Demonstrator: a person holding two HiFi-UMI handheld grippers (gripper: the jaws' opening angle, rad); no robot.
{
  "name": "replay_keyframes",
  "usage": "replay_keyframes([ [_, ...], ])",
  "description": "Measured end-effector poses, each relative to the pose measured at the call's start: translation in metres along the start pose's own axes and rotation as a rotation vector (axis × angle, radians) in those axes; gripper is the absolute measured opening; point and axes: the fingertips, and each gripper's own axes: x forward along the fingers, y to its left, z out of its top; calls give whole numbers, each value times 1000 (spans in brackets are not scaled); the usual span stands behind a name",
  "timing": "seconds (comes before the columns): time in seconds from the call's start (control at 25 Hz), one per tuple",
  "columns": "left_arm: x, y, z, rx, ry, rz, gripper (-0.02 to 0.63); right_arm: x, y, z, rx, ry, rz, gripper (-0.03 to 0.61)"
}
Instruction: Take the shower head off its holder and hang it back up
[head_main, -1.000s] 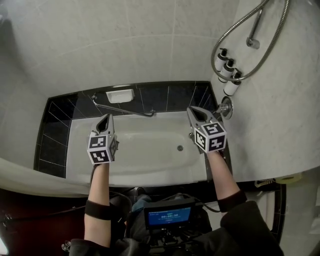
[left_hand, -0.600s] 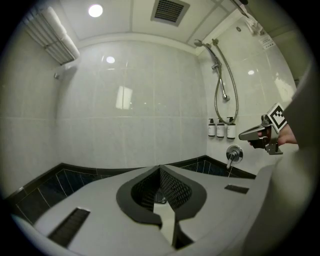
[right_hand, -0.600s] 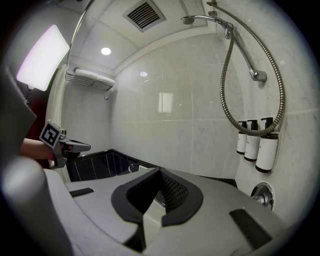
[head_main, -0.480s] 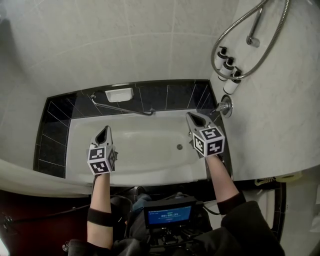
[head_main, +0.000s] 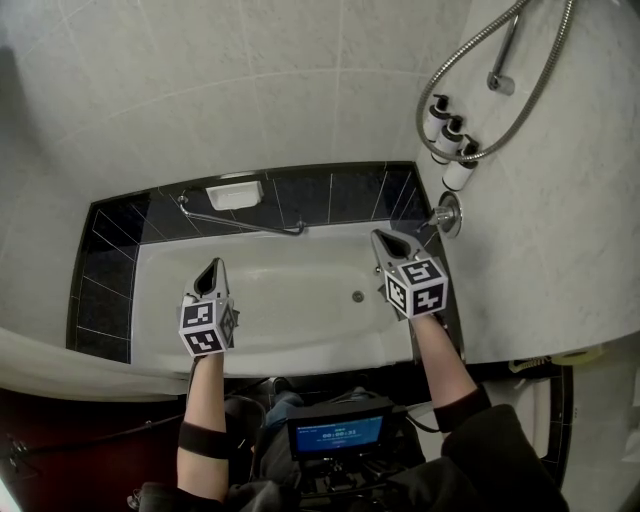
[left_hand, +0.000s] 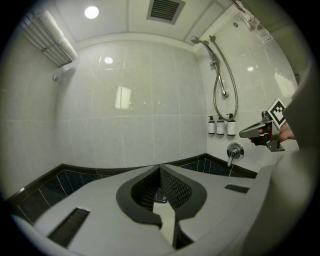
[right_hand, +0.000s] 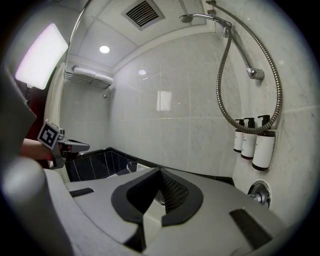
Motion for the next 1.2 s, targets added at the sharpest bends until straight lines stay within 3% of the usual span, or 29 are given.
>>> replay_keyframes([
  [0.28, 15, -18, 19, 57, -37, -8, 0, -4, -14, 3, 0, 1, -24, 23],
  [0.44, 38, -37, 63, 171, -104, -31, 2, -2, -39, 23, -29, -29, -65, 23],
  [0.56, 39, -65, 90, 262, -141, -66, 46, -16, -44, 20, -37, -13, -83, 23],
  [0.72, 45, -101, 149, 448, -219, -106, 126, -27, -57, 38, -37, -26, -105, 23],
  [0.88, 66, -142, 225, 651, -345, -141, 152, -34, -88, 70, -75, -63, -151, 23],
  [1.08, 73, -192, 318, 949, -474, -123, 214, -46, -105, 88, -81, -96, -170, 24],
  [1.2, 74, -219, 372, 1066, -547, -114, 243, -46, -110, 97, -77, -115, -173, 23],
])
